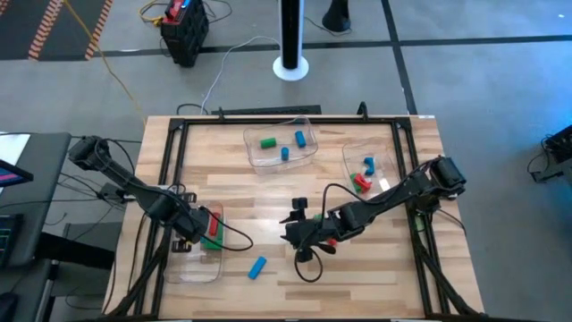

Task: Sort blocks by size
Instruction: Put the green cylinder block into the top transparent bin

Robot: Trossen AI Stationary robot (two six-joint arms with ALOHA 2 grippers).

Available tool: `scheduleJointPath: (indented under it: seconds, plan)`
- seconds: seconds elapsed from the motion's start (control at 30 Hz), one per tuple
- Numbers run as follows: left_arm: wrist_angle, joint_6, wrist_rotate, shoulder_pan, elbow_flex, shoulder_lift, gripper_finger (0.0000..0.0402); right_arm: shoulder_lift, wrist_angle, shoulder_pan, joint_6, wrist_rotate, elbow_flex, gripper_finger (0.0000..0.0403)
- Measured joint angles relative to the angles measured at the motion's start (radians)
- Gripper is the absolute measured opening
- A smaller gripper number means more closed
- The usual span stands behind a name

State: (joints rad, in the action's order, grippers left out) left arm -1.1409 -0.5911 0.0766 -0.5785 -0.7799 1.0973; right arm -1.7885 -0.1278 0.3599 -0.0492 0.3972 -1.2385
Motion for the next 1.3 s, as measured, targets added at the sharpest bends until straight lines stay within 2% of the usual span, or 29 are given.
scheduleJointPath:
  seconds: [0.27,0.63,0.77,1.07,1.3]
  plan:
    - [0.024,0.018,0.042,0.0,-0.003,-0.02,0.0096,0.0,0.004,0.0,0.0,-0.09,0.0,0.0221]
    - [0.088,0.119,0.176,0.0,-0.092,-0.109,0.0099,0.0,-0.009,0.0,-0.001,-0.115,0.0,0.0221]
    - [0.18,0.196,0.223,0.0,-0.096,-0.126,0.0127,0.0,-0.031,0.0,-0.001,-0.115,0.0,0.0221]
    - [0.351,0.344,0.292,0.0,-0.096,-0.116,0.0228,0.0,-0.123,0.0,0.05,-0.111,0.0,0.0221]
    - [0.534,0.475,0.318,0.0,-0.096,-0.116,0.0249,0.0,-0.188,0.0,0.08,-0.095,0.0,0.0221]
